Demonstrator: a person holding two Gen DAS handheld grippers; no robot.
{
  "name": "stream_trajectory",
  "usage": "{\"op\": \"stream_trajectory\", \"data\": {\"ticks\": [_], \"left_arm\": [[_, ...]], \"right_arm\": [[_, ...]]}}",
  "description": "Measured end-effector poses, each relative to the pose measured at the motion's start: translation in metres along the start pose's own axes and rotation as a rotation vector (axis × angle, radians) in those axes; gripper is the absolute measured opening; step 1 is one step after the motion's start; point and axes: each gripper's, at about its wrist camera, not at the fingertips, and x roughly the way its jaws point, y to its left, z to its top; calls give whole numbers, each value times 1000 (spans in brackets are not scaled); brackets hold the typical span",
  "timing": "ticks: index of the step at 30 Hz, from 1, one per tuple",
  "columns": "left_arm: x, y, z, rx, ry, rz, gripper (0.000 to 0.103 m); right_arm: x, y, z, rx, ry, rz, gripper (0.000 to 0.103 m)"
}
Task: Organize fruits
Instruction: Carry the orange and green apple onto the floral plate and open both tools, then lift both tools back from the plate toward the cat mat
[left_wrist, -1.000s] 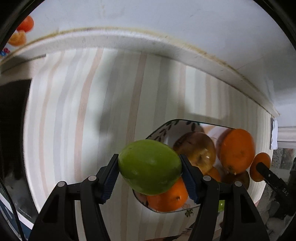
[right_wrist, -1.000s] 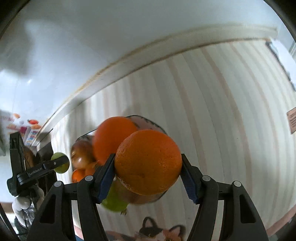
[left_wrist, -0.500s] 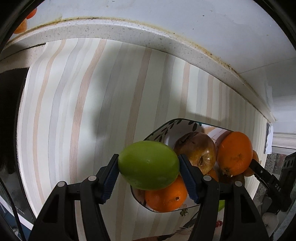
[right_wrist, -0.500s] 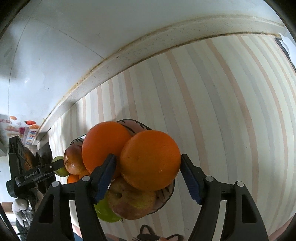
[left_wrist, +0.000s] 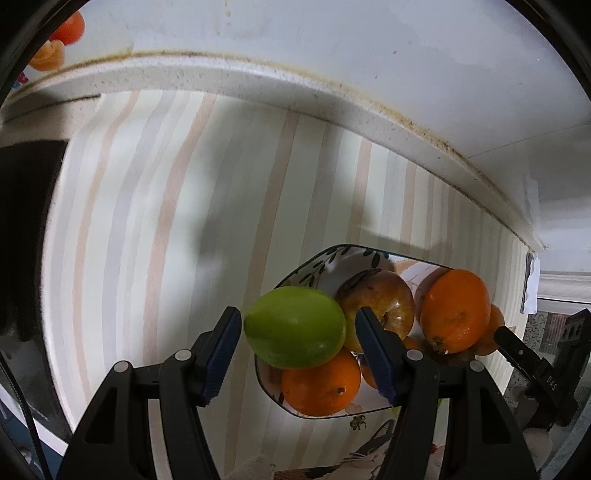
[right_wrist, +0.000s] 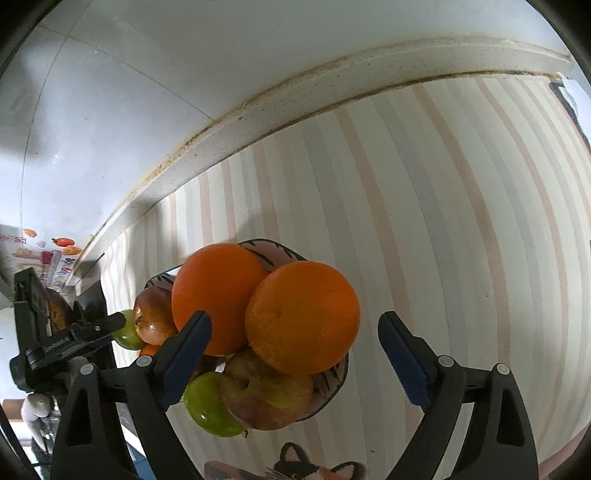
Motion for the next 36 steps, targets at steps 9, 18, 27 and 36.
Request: {"op": "stream_trajectory", "data": {"ticks": [9, 18, 27, 36], "left_arm": [[-41, -29, -49, 102, -130, 123, 68], [-90, -57, -128, 199, -258, 206, 68], [-142, -67, -180, 222, -359, 194, 68], [-169, -67, -216, 249, -412, 176, 68]], "right_arm": [[-49, 54, -42, -177, -116, -183, 94], [-91, 96, -104, -271, -178, -251, 94], [-155, 109, -159, -289, -298, -250, 94], [-202, 120, -207, -287, -387, -233, 94]]}}
